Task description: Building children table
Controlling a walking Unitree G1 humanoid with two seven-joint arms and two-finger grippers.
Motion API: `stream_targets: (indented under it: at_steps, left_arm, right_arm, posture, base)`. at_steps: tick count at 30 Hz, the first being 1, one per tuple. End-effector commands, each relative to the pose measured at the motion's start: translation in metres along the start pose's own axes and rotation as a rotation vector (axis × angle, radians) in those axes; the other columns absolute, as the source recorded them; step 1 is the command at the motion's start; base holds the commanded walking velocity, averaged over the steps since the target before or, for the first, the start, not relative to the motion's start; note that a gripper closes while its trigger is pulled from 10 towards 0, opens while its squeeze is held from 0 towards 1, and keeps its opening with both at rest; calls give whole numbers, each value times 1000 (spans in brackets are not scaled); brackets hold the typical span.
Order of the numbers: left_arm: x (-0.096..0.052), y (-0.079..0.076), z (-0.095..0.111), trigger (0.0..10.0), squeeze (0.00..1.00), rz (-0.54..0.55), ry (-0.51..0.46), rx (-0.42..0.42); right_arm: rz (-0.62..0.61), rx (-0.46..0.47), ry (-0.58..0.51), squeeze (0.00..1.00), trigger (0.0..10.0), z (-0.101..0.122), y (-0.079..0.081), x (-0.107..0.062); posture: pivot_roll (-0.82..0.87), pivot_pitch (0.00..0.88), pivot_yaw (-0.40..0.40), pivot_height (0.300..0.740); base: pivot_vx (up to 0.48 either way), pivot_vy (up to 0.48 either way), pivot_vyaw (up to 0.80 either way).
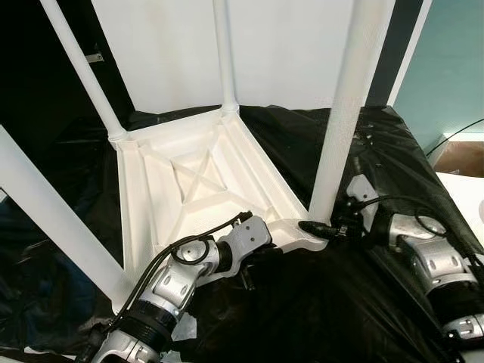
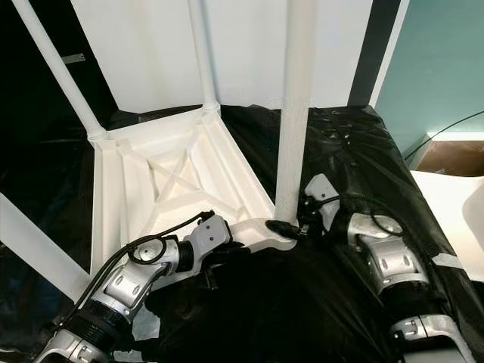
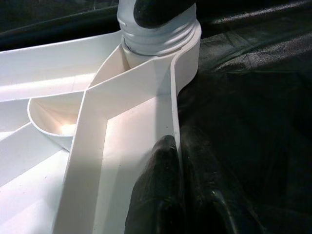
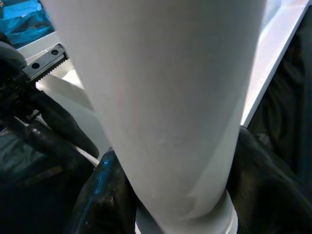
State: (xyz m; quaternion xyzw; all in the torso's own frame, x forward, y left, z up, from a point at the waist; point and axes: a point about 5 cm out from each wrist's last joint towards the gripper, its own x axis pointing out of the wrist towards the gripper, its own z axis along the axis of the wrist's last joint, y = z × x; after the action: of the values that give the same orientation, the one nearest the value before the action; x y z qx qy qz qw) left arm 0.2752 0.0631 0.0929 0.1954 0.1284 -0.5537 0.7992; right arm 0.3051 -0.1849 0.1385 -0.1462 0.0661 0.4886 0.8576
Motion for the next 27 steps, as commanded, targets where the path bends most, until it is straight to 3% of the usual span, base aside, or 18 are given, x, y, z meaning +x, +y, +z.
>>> stream_targets:
  at_steps: [1, 3, 4, 5, 6, 7, 8, 9, 10, 13, 18, 24, 25, 26, 27]
  left_arm:
    - [-5, -17, -55, 10000, 0, 0, 206, -157]
    - [-5, -17, -55, 10000, 0, 6, 205, -163]
    - [-5, -17, -55, 10000, 0, 7, 204, -164]
    - [-5, -18, -55, 10000, 0, 8, 204, -166]
    - [-5, -18, -55, 10000, 0, 8, 204, -166]
    - [-5, -18, -55, 10000, 0, 8, 204, -166]
    - [-5, -18, -55, 10000, 0, 8, 204, -166]
    - [-5, -18, -55, 10000, 0, 9, 204, -167]
    - [-5, -18, -55, 10000, 0, 9, 204, -167]
    - [-4, -19, -55, 10000, 0, 2, 205, -164]
    - [-3, -19, -54, 10000, 0, -3, 203, -162]
    - [0, -19, -53, 10000, 0, -15, 199, -156]
    - [1, -19, -53, 10000, 0, -17, 198, -154]
    - [2, -19, -52, 10000, 0, -18, 197, -153]
    - [2, -18, -52, 10000, 0, -17, 196, -152]
  right_arm:
    - [50, 40, 18, 0, 0, -7, 5, 2]
    - [-28, 93, -34, 0, 0, -13, 11, 5]
    - [-108, 98, -69, 0, 0, -14, 14, 10]
    - [-273, 116, -141, 0, 0, -12, 17, 15]
    - [-273, 116, -141, 0, 0, -12, 17, 15]
    - [-388, 135, -188, 0, 0, -11, 18, 17]
    - [-388, 135, -188, 0, 0, -11, 18, 17]
    - [-507, 153, -228, 0, 0, -10, 22, 17]
    - [-507, 153, -228, 0, 0, -10, 22, 17]
    - [-730, 176, -247, 0, 0, -15, 37, 14]
    - [-858, 167, -243, 0, 0, -15, 35, 10]
    - [-825, 155, -228, 0, 0, -15, 36, 11]
    - [-798, 144, -219, 0, 10000, -15, 37, 13]
    - [-730, 151, -227, 1000, 10000, -14, 39, 17]
    - [-635, 147, -217, 1000, 10000, -14, 39, 21]
  posture:
    - [20, 0, 14, 740]
    - [28, 0, 11, 740]
    - [28, 0, 11, 740]
    - [31, 0, 5, 740]
    - [31, 0, 5, 740]
    - [31, 0, 5, 740]
    - [31, 0, 5, 740]
    - [34, 0, 5, 740]
    - [34, 0, 5, 740]
    - [21, 0, 12, 740]
    - [17, 0, 13, 740]
    - [17, 0, 13, 740]
    - [-6, 0, 18, 740]
    - [-8, 0, 18, 740]
    - [-10, 0, 19, 740]
  base:
    - [0, 0, 0]
    - [0, 0, 0]
    - [0, 0, 0]
    - [0, 0, 0]
    - [0, 0, 0]
    - [0, 0, 0]
    - [0, 0, 0]
    - [0, 0, 0]
    - [0, 0, 0]
    - [0, 0, 0]
    - [0, 0, 0]
    - [0, 0, 0]
    - [0, 0, 0]
    - [0, 0, 0]
    - [0, 0, 0]
